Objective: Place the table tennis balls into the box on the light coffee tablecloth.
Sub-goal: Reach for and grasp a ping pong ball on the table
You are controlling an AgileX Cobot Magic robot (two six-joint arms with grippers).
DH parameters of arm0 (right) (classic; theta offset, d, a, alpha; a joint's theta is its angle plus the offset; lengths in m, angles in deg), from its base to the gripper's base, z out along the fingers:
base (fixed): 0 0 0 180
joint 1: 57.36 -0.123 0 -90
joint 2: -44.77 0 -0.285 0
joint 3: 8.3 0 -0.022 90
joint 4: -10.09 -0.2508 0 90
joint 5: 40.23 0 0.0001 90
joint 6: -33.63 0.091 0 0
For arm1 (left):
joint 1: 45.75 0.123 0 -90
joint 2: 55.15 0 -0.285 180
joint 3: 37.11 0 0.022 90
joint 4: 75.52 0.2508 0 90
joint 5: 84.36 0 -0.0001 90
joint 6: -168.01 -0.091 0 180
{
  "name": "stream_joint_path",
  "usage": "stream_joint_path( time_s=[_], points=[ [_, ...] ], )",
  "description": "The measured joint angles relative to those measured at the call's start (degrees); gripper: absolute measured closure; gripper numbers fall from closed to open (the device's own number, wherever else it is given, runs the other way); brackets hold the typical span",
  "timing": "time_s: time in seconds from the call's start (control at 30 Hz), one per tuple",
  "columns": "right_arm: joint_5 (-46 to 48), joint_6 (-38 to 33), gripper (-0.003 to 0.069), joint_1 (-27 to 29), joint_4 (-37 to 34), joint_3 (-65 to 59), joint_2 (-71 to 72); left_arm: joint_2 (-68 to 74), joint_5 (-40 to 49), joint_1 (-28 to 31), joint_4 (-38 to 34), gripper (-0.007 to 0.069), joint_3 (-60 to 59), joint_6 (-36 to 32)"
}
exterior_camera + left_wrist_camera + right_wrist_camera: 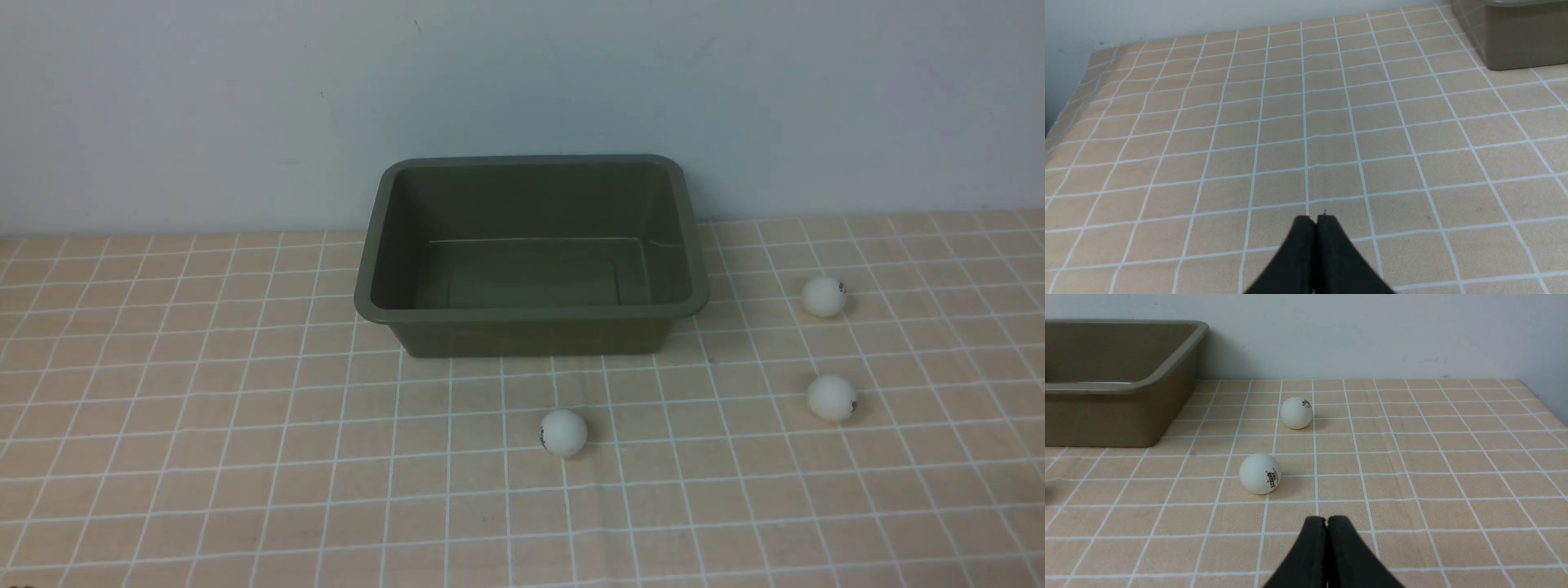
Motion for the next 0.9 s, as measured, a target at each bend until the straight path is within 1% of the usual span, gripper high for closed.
stream_joint_path(
  time_s=[0.43, 0.6, 0.63, 0.83, 0.9],
  points=[
    [-0.37, 0.14, 0.0677, 0.0, -0.36, 0.0, 0.0, 0.0, 0.0, 0.0, 0.0, 0.0693, 0.0, 0.0],
    [-4.61, 0.2, 0.0677, 0.0, -4.82, -0.19, 0.0, 0.0, 0.0, 0.0, 0.0, 0.0693, 0.0, 0.0],
    [-6.29, 0.2, 0.0677, 0.0, -6.74, -0.19, 0.0, 0.0, 0.0, 0.0, 0.0, 0.0693, 0.0, 0.0],
    [-8.8, 0.27, 0.0677, 0.0, -8.97, -0.19, 0.0, 0.0, 0.0, 0.0, 0.0, 0.0693, 0.0, 0.0],
    [-10.33, 0.4, 0.0677, 0.0, -11.92, -0.19, 0.0, 0.0, 0.0, 0.0, 0.0, 0.0693, 0.0, 0.0]
  ],
)
